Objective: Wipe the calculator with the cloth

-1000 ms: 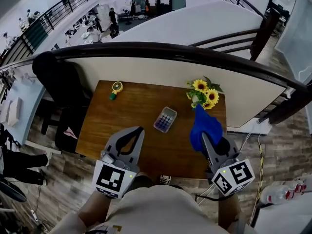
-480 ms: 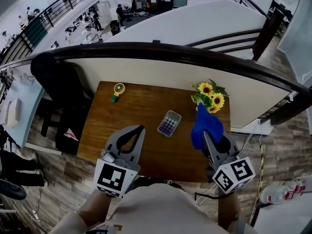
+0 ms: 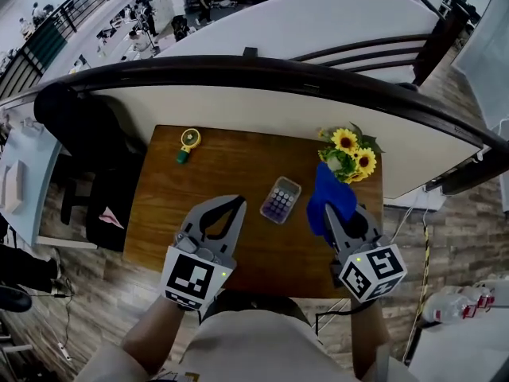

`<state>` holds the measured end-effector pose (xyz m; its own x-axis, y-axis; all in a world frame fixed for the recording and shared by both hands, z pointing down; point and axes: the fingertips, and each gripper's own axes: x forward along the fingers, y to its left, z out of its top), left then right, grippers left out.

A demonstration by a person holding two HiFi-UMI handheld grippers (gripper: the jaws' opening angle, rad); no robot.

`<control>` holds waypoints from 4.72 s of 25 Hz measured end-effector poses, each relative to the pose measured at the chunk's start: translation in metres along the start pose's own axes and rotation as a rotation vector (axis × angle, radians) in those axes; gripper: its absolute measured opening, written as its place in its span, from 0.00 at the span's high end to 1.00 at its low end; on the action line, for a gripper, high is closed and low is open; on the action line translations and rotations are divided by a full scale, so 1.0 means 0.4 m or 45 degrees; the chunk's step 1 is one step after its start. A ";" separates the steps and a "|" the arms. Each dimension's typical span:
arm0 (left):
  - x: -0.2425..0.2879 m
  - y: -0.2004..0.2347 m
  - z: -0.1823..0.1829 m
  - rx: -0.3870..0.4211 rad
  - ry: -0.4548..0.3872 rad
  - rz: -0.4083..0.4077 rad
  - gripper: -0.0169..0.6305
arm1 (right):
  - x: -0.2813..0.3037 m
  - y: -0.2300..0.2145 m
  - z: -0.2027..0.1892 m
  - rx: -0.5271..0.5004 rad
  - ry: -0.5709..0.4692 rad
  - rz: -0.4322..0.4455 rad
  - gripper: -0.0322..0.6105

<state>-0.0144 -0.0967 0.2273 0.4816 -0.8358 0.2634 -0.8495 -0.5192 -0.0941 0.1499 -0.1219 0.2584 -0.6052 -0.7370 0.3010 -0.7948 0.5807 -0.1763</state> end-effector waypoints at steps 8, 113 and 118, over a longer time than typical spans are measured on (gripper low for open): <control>0.161 0.049 -0.177 -0.102 0.101 -0.060 0.97 | 0.202 -0.055 -0.122 -0.066 0.146 -0.006 0.83; 0.402 -0.105 -0.836 -0.628 0.468 -0.268 0.97 | 0.484 0.010 -0.695 0.123 0.624 0.136 0.85; 0.399 -0.099 -0.839 -0.654 0.480 -0.241 0.97 | 0.427 -0.012 -0.728 0.156 0.693 0.151 0.85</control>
<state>0.0237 -0.1498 0.5952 0.6034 -0.5707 0.5569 -0.7973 -0.4217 0.4318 0.0636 -0.1499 0.5835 -0.6061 -0.3658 0.7063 -0.7418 0.5805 -0.3359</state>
